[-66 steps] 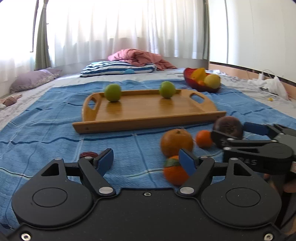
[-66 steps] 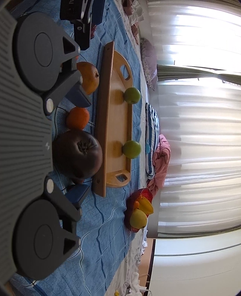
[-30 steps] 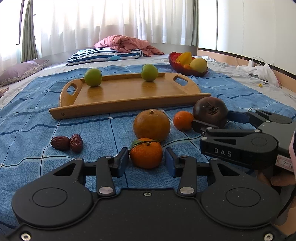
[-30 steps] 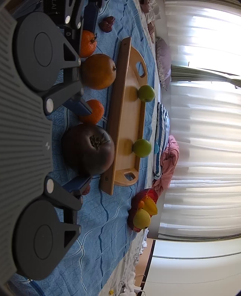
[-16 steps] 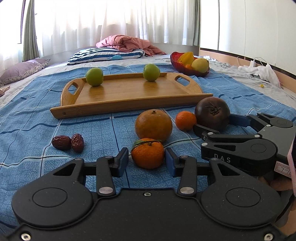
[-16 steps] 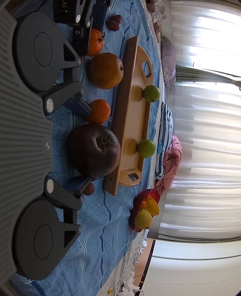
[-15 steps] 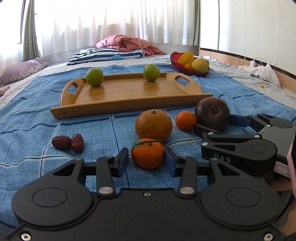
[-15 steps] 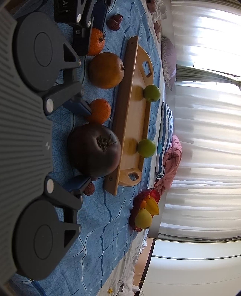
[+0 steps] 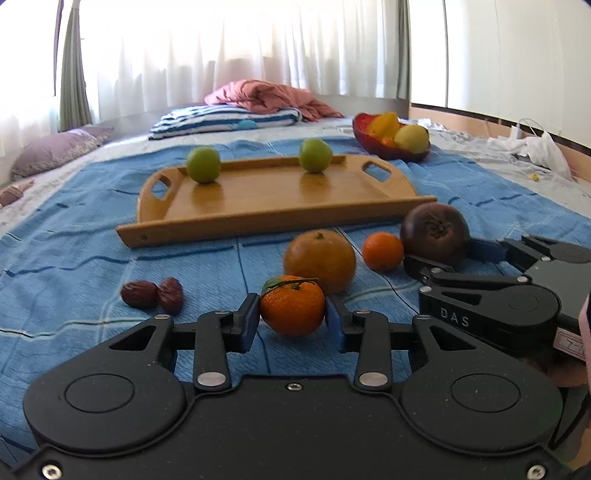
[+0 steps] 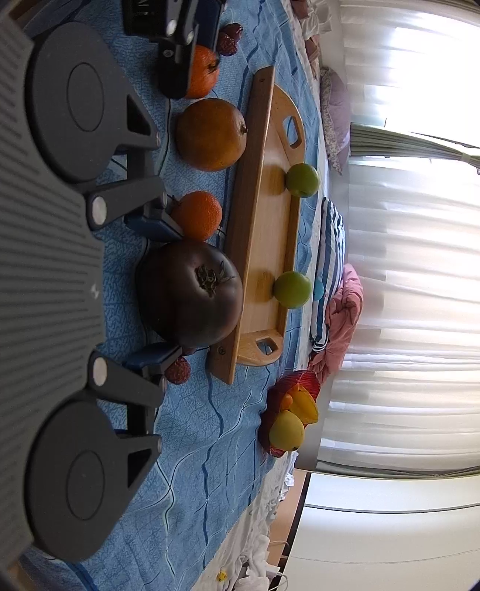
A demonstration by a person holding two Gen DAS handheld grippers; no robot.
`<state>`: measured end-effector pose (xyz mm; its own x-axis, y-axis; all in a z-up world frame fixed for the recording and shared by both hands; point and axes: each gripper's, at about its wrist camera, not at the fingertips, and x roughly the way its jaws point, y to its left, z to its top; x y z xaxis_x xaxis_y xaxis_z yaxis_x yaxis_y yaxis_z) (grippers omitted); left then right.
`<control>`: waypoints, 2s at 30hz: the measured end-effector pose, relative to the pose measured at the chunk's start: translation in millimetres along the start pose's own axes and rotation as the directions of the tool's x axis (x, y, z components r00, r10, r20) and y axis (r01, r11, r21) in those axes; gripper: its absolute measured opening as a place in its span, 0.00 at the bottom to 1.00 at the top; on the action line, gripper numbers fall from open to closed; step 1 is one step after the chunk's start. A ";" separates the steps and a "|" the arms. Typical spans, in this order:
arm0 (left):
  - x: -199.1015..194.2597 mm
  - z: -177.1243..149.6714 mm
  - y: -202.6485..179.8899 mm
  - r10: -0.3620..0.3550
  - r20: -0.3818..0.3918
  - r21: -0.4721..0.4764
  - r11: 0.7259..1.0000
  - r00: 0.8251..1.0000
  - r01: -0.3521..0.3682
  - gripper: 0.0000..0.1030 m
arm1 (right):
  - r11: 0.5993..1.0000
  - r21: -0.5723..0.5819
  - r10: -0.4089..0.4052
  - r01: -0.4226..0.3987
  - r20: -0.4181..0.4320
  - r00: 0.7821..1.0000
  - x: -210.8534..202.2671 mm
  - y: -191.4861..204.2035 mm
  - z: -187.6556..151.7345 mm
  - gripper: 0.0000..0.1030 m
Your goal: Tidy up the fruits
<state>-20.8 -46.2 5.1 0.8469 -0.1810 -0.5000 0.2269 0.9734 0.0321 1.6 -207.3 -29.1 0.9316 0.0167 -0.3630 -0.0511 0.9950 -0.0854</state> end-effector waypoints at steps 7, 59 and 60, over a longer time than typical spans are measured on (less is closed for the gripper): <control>-5.5 11.1 9.3 0.033 0.038 -0.023 0.999 0.999 -0.033 0.35 | 0.999 0.045 0.016 -0.017 0.009 1.000 -3.5 -3.3 5.7 0.59; 22.0 65.1 55.4 0.095 0.078 -0.129 0.988 0.992 -0.085 0.35 | 0.994 0.105 0.041 -0.027 -0.132 0.990 59.4 -13.6 62.7 0.63; 23.8 68.7 58.6 0.097 0.082 -0.135 0.987 0.992 -0.086 0.35 | 0.993 0.113 0.046 -0.031 -0.127 0.991 58.3 -14.6 65.3 0.63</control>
<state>45.7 -3.1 54.6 0.9014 -0.0962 -0.4222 0.0865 0.9954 -0.0421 80.2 -214.5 11.6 0.8753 0.0498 -0.4810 -0.0393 0.9987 0.0318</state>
